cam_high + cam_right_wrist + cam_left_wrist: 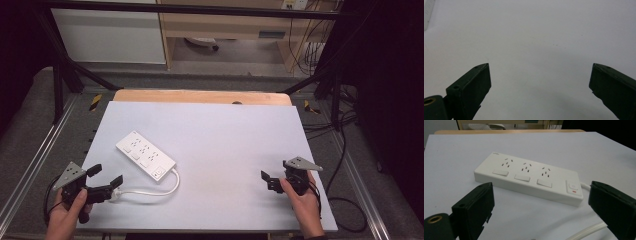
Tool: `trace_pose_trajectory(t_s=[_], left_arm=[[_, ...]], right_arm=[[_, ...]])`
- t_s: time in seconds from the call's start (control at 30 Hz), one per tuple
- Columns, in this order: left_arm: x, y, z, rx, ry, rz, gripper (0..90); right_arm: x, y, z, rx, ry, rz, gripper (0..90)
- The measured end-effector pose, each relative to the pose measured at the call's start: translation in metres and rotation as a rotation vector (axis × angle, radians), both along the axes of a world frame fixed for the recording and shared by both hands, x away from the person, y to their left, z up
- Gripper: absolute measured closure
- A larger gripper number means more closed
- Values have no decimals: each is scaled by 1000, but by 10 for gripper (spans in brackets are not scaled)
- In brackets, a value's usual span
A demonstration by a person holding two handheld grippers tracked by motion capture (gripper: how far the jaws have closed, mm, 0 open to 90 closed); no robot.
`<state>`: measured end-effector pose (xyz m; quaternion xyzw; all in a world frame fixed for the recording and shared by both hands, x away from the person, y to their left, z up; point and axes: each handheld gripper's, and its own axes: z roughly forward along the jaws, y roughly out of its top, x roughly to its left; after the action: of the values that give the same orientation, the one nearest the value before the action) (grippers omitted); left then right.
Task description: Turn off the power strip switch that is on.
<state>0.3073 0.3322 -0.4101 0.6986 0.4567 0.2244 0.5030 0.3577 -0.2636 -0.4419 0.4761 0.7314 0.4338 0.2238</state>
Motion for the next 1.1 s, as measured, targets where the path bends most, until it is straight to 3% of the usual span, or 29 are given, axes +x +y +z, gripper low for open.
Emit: trace_pose_trajectory(t_s=[0.23,0.77,1.1], left_arm=[[0,1,0,-2,1,0,66],[-2,1,2,1,-9,12,67],[-6,-5,10,-15,-31,-17,49]], right_arm=[[0,1,2,-6,-51,11,45],[-2,3,5,-23,-86,10,36],[-3,2,6,-16,-90,3,32]])
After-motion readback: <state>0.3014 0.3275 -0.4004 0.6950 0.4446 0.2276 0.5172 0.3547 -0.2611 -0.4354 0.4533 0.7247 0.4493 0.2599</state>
